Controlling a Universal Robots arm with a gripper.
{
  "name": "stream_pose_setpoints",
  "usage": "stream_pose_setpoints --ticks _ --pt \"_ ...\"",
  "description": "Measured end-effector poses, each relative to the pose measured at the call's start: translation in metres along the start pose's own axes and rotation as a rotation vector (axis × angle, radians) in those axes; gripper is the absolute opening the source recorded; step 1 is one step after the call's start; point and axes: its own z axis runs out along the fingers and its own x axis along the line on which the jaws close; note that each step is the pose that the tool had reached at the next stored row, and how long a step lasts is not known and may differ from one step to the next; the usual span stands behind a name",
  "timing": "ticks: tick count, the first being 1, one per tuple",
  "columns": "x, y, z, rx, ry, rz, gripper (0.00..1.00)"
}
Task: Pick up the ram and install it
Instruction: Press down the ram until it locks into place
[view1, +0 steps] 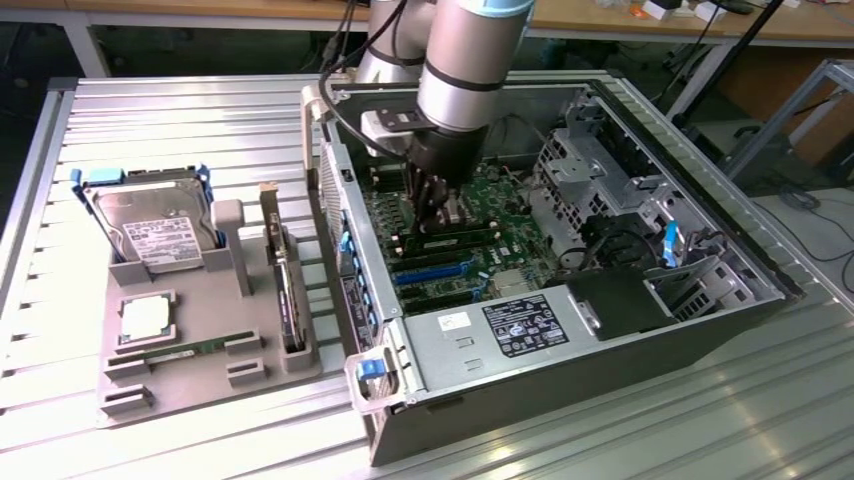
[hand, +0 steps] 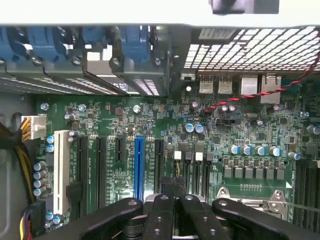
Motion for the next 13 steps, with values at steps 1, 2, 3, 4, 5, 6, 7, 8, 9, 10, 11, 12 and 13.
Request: stream_pose_setpoints --ticks 1,2,3,4,5,6,7,8,9,10,11,12,13 --pt "0.0 -0.0001 0.0021 0.0001 0.0003 0.0 0.1" --pt "0.0 -0.0001 0.0046 -0.0001 0.0011 0.0 0.1" --pt "0.0 -0.0001 0.0055 -0.0002 0.0017 0.0 0.1" --pt "0.0 -0.0001 0.0055 -0.0001 0.0018 0.0 0.1" --pt "0.0 -0.0001 0.0057 0.0 0.0015 0.0 0.1" --pt "0.0 0.0 0.0069 0.0001 0.0014 0.0 0.1" --pt "-0.001 0.0001 0.0103 -0.0004 0.0021 0.0 0.1" --pt "-0.001 0.0002 0.0112 -0.0002 0.002 0.0 0.1" --pt "-0.001 0.0002 0.0114 -0.0001 0.0017 0.0 0.1" --pt "-0.001 0.0001 0.0088 0.0015 -0.0007 0.0 0.1" --pt "0.0 0.0004 -0.0009 -0.0003 0.0012 0.0 0.1" --pt "0.0 -0.0017 -0.0033 -0.0007 0.0015 0.0 0.1" --pt "0.0 -0.0062 -0.0038 -0.0011 0.0013 0.0 0.1"
